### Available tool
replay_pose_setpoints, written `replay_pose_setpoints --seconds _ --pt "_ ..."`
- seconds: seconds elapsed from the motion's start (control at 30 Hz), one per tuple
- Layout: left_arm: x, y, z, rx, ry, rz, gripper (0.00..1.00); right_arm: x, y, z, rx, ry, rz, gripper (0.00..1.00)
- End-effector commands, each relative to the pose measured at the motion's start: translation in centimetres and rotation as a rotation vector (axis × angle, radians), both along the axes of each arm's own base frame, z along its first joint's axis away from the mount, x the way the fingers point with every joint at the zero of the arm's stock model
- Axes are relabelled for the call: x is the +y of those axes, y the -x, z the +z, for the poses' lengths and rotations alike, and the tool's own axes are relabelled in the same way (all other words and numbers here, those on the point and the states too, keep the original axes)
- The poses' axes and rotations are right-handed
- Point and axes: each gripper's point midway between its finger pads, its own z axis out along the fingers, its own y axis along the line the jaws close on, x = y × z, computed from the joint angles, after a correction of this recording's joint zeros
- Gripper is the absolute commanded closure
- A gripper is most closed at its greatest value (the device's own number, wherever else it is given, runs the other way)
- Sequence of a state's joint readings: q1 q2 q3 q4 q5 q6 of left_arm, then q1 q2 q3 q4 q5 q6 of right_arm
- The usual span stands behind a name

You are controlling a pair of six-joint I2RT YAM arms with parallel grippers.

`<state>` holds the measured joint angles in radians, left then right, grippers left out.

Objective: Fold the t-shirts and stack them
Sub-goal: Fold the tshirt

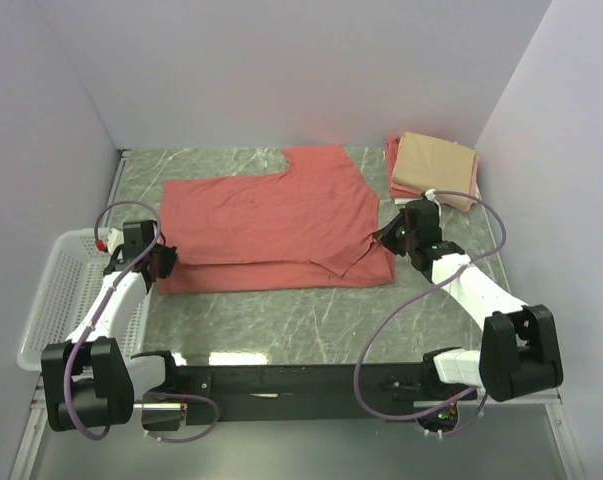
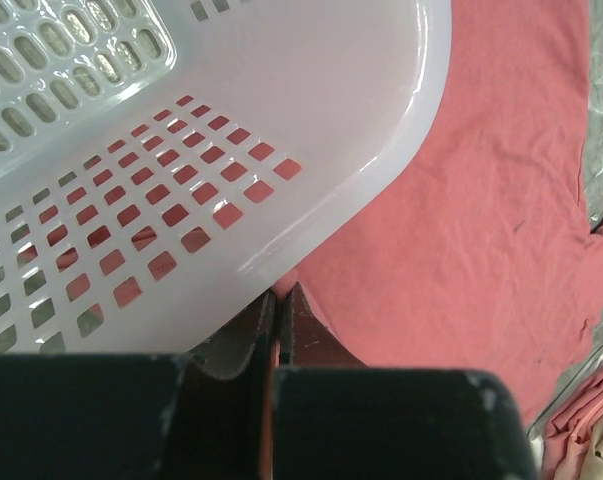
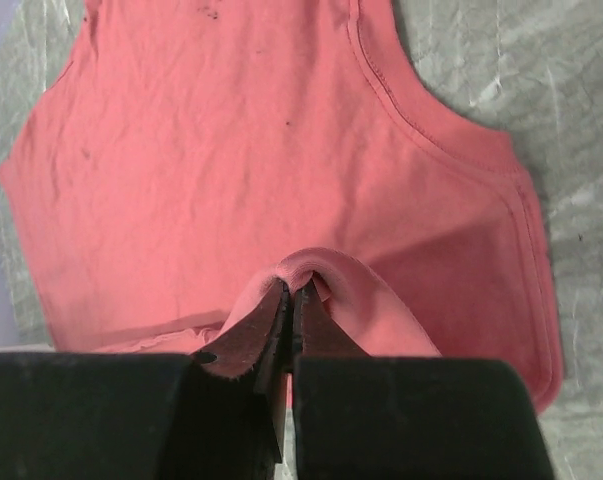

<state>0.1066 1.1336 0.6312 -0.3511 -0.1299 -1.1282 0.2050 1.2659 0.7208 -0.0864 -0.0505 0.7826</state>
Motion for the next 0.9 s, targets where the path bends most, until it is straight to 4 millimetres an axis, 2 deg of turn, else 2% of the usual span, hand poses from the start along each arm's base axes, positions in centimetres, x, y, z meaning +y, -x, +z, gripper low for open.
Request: replay_pose_setpoints --seconds 0.0,0.37,0.87 --pt "2.4 0.2 -0.5 0.038 -0.069 0.106 0.99 0.3 -2.6 2.5 -0.086 0.007 0.006 1.0" --pt "3.0 0.4 -1.6 0.073 -0.072 0.157 0.99 1.2 -4.6 2.8 -0.088 -0.012 0.034 1.0" --pt "3.8 1.0 -2.5 0.126 -0.093 0.207 0.99 1.1 -5.2 3.3 -0.104 -0.012 0.027 1.0"
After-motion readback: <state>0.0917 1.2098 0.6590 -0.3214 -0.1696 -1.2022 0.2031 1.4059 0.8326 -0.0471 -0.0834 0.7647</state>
